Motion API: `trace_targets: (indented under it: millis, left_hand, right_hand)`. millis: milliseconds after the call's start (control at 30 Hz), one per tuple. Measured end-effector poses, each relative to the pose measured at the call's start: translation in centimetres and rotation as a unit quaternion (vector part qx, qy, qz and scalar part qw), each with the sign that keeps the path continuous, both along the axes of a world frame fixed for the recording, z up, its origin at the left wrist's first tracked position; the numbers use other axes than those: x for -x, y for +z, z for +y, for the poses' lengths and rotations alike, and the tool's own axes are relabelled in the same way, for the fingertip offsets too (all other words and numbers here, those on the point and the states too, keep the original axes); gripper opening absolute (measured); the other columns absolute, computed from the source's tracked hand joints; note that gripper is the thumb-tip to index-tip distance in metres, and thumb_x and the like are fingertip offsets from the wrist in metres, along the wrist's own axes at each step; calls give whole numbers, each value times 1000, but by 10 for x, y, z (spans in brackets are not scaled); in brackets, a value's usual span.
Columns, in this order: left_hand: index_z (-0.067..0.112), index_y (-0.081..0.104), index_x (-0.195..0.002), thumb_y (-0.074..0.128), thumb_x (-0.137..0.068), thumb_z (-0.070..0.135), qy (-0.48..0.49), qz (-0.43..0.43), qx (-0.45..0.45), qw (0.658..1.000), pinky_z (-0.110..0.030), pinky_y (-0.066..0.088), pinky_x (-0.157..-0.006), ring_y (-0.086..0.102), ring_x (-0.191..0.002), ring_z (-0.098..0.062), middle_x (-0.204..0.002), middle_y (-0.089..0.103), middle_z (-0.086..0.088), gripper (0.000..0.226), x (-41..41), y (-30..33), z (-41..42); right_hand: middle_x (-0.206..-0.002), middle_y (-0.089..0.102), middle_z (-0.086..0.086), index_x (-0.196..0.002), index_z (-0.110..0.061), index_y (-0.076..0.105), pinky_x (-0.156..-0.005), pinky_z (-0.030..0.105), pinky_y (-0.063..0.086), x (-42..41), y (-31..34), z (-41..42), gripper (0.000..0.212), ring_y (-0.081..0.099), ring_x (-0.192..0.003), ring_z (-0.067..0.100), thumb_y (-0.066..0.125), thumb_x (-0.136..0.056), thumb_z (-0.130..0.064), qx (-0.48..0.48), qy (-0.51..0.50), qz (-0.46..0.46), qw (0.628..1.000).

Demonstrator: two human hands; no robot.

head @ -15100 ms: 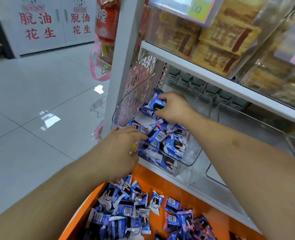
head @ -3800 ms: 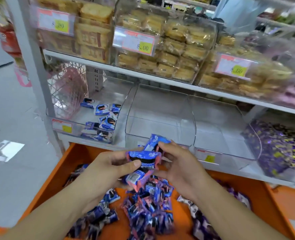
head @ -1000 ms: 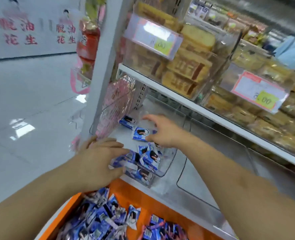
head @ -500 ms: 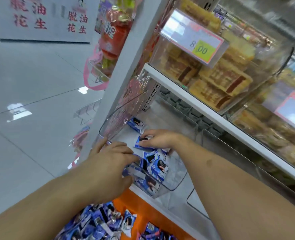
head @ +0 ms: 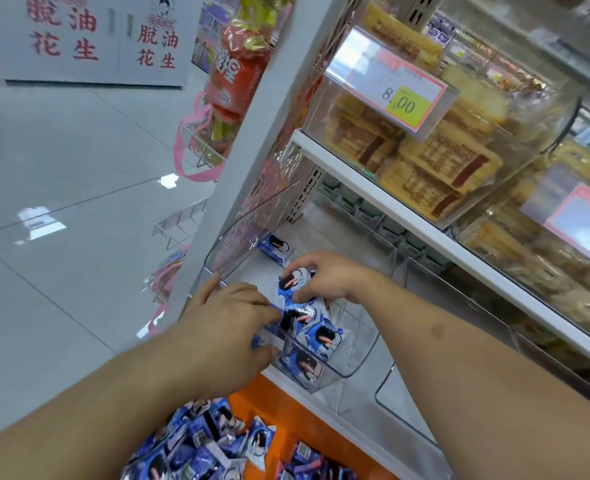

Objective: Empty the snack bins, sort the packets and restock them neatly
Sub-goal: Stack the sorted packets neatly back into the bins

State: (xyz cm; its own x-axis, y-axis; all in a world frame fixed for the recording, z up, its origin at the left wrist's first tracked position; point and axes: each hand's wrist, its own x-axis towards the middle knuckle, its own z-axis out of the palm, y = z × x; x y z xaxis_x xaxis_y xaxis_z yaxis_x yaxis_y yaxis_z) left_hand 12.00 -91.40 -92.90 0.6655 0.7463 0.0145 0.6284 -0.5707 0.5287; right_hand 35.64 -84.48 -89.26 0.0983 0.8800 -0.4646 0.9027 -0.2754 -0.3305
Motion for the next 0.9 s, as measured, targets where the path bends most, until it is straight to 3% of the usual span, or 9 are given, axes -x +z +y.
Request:
trace_targets:
  millis: [100,167,300,467,600,667,733,900]
  left_hand:
    - [49,39,-151,51,-99,58,1,-1,3,1000,-51,-9,-127,13,-152,-2,-151,38,27,54,0,0,0]
    - [49,39,-151,52,-98,58,2,0,4,1000,-52,-8,-127,13,-152,-2,-151,38,27,54,0,1,-1]
    - [50,40,-150,53,-98,58,1,3,5,1000,-51,-9,-127,14,-152,-2,-151,38,27,54,-1,2,-2]
    - [49,41,-150,54,-98,56,2,7,8,1000,-52,-9,-127,13,-152,-2,-151,38,26,54,-1,3,-2]
    - [48,42,-149,55,-97,54,2,14,9,1000,-53,-7,-127,15,-151,-3,-151,38,25,53,-2,4,-1]
    - [48,44,-149,57,-97,53,4,16,10,1000,-53,-6,-127,17,-151,-3,-151,39,24,54,-1,5,-2]
    - [47,44,-149,57,-97,52,3,16,10,1000,-53,-6,-127,19,-151,-3,-152,40,23,53,-1,7,-2]
    - [40,47,-149,58,-99,42,12,-6,2,1000,-48,7,-129,33,-147,-5,-154,42,17,51,3,19,-1]
  right_hand:
    - [-132,58,-2,-125,-40,70,-81,42,65,2,8,-5,37,67,-108,24,81,-91,-28,60,-2,24,998]
    - [-143,53,0,-131,-43,65,-90,46,63,3,10,-8,49,66,-114,23,83,-89,-25,92,21,2,996]
    - [-159,40,3,-137,-39,64,-80,42,66,6,11,-11,64,65,-115,27,88,-84,-14,82,43,-39,995]
    - [-157,46,3,-128,-35,71,-63,36,66,3,10,-15,63,76,-87,30,92,-76,-8,22,33,-39,998]
    - [-140,57,-2,-123,-35,74,-65,33,65,-5,16,-21,60,74,-76,20,93,-74,-7,-46,-4,21,999]
    - [-125,66,-1,-122,-34,75,-67,33,65,-10,21,-25,60,74,-81,17,94,-73,-5,-95,-40,69,992]
    - [-114,73,3,-120,-33,75,-73,38,67,-12,27,-31,60,77,-89,19,94,-72,-2,-138,-98,145,975]
    - [-116,76,3,-119,-32,75,-80,40,66,2,53,-66,59,78,-96,22,92,-73,1,-232,-170,285,914]
